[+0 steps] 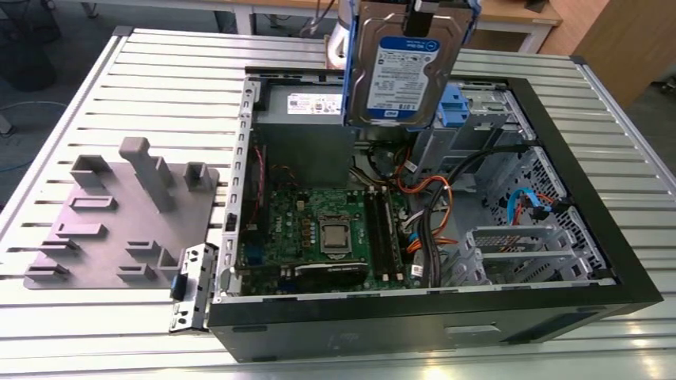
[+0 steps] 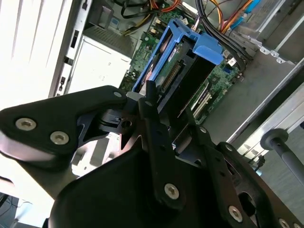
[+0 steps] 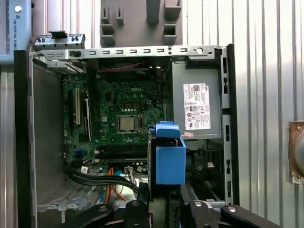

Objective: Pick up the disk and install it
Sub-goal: 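Pick up the disk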

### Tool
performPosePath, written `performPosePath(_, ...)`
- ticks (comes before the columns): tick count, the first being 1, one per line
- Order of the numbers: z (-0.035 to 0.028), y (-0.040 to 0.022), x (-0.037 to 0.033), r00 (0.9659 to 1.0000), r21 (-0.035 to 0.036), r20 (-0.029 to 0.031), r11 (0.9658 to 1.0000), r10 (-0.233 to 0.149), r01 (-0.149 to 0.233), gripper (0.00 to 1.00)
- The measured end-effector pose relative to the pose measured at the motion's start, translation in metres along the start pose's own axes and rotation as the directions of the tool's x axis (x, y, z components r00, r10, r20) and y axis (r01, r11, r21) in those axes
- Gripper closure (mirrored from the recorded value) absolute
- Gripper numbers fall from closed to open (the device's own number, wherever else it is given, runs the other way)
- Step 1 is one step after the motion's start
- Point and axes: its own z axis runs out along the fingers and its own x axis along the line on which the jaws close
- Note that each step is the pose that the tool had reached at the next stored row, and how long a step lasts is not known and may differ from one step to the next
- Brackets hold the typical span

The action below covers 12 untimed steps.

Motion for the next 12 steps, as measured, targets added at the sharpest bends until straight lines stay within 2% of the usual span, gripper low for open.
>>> performPosePath(7,-0.0001,-0.0004,0.0164,1.0000,0.0000,0.0000,1.0000,0.000,0.000,0.65)
performPosePath(12,-0.0003,-0.0009,0.0336,1.0000,0.0000,0.0001,1.0000,0.000,0.000,0.65)
